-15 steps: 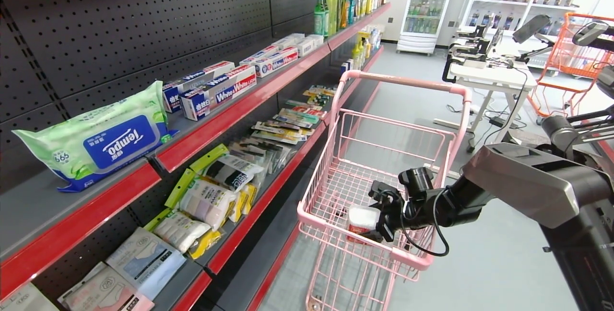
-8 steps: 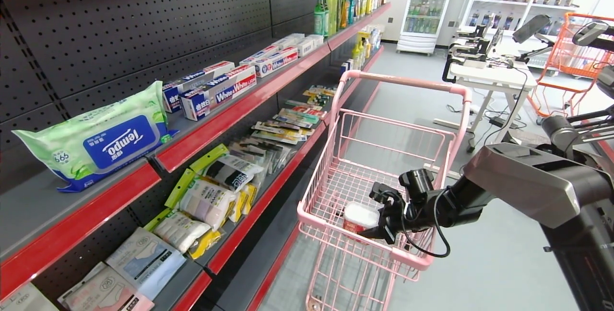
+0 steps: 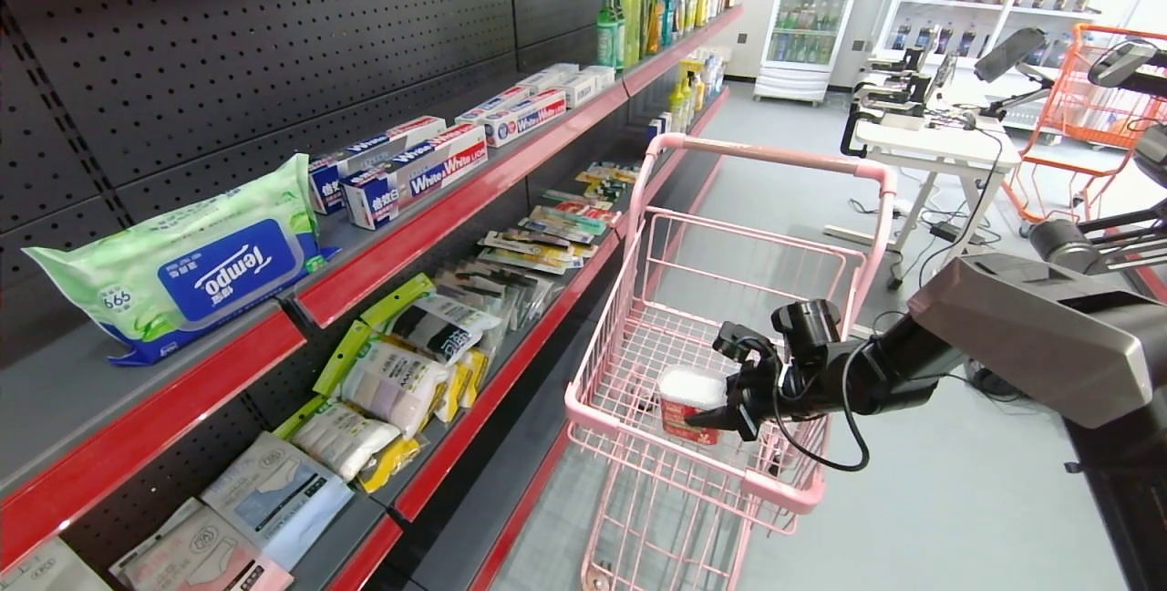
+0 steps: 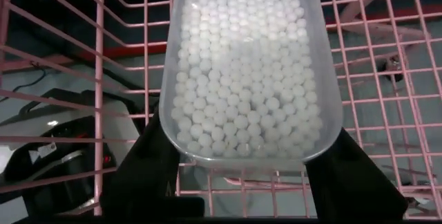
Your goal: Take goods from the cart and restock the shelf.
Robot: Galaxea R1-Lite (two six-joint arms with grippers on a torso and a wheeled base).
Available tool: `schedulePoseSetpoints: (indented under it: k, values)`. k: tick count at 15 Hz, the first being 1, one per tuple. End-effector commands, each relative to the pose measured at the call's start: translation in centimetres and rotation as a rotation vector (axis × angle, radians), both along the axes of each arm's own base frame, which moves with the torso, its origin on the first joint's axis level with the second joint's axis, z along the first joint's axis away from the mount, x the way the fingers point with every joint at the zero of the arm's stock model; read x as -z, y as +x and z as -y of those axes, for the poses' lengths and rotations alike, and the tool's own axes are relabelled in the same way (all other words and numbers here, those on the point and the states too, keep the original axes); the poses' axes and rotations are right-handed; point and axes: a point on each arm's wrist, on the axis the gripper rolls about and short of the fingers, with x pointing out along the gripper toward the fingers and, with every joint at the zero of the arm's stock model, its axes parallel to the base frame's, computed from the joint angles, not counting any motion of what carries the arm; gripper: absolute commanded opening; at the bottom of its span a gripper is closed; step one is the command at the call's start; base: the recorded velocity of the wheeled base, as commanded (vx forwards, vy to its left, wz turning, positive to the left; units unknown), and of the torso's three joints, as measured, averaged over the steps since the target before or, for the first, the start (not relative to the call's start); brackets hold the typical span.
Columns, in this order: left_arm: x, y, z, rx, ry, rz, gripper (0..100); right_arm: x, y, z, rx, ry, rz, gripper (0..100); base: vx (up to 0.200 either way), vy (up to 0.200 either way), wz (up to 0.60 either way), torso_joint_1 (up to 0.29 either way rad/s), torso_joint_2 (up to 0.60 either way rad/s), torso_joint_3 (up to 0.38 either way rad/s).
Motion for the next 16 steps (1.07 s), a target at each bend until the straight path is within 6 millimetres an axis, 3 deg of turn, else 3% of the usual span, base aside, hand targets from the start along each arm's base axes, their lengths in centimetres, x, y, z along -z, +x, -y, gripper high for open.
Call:
schedulePoseSetpoints:
  k: [1, 4, 9, 11, 13, 14, 15, 16]
  values:
    - [0.0, 0.0, 0.0, 0.0, 0.001, -0.001, 100, -1.8, 0.0, 0.4, 0.023, -0.008, 0.04, 0, 0.0, 0.0, 0.0, 0.0, 0.0, 0.0]
    - [0.0, 0.0, 0.0, 0.0, 0.001, -0.001, 100, -3.3, -0.2, 0.9, 0.077, -0.024, 0.055, 0, 0.0, 0.0, 0.0, 0.0, 0.0, 0.0]
    - [0.0, 0.0, 0.0, 0.0, 0.001, -0.001, 100, -10.9, -2.2, 2.3, 0.39, -0.049, 0.11, 0, 0.0, 0.0, 0.0, 0.0, 0.0, 0.0]
    - [0.0, 0.0, 0.0, 0.0, 0.001, -0.001, 100, -14.9, -4.4, 2.8, 0.511, -0.01, 0.15, 0, 0.0, 0.0, 0.0, 0.0, 0.0, 0.0]
    - [0.0, 0.0, 0.0, 0.0, 0.001, -0.001, 100, -18.7, -8.5, 3.4, 0.633, 0.025, 0.194, 0, 0.0, 0.0, 0.0, 0.0, 0.0, 0.0]
    - [0.0, 0.0, 0.0, 0.0, 0.001, -0.001, 100, -19.3, -9.5, 3.6, 0.654, 0.025, 0.204, 0, 0.0, 0.0, 0.0, 0.0, 0.0, 0.0]
    - [0.0, 0.0, 0.0, 0.0, 0.001, -0.001, 100, -20.6, -13.6, 4.6, 0.755, -0.008, 0.248, 0, 0.0, 0.0, 0.0, 0.0, 0.0, 0.0]
    - [0.0, 0.0, 0.0, 0.0, 0.001, -0.001, 100, -20.9, -15.1, 5.1, 0.796, -0.025, 0.268, 0, 0.0, 0.0, 0.0, 0.0, 0.0, 0.0]
